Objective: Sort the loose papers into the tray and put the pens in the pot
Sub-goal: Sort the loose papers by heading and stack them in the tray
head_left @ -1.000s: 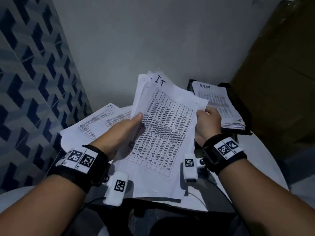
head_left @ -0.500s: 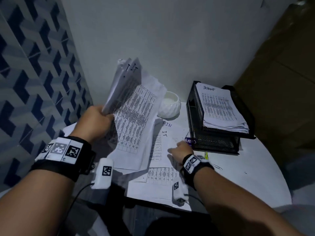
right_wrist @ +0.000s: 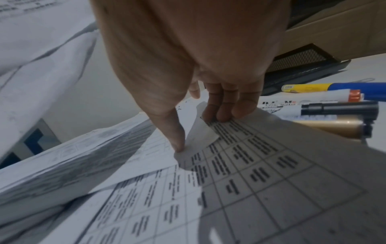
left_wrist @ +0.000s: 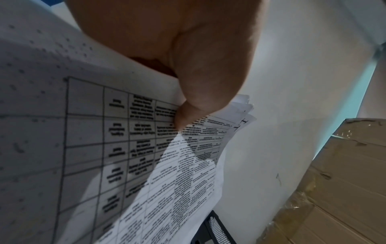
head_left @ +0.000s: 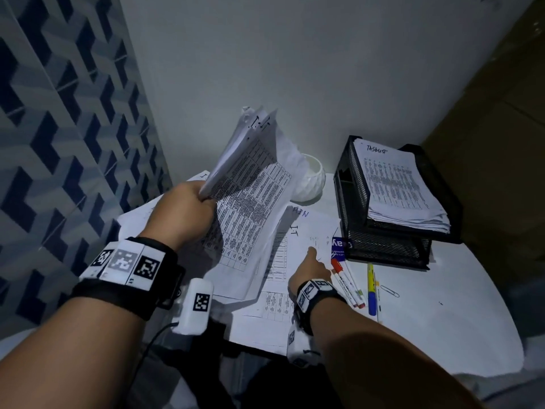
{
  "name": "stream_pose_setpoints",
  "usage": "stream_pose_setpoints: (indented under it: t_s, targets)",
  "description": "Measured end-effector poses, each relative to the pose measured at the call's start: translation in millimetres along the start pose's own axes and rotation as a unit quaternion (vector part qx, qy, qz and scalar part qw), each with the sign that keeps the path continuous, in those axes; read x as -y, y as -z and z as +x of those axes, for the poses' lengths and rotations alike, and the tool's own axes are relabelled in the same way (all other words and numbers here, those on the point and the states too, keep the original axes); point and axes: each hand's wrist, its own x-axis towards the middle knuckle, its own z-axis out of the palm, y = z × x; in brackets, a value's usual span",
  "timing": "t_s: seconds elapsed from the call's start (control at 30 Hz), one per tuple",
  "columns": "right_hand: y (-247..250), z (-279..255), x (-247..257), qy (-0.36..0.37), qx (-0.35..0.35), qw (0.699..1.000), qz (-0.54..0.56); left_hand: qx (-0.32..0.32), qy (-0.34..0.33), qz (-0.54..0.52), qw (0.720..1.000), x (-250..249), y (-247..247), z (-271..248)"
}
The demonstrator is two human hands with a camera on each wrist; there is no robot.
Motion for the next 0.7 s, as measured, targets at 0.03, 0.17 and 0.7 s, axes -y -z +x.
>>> stream_pose_setpoints:
  t_s: [0.03, 0.17, 0.7]
  targets:
    - [-2, 1, -1, 0.003, -0.008, 1.0, 0.002, 0.0, -0.002, 0.001, 1.0, 1, 1, 1]
    - [-5, 3, -6, 0.002, -0.03, 0.999, 0.03, -0.008, -0.007, 0.01, 1.0, 2, 4, 2]
    - [-23, -6, 6, -0.016, -0.046, 0.996, 0.069, -0.004, 0.016, 0.014, 1.0, 4, 4, -1]
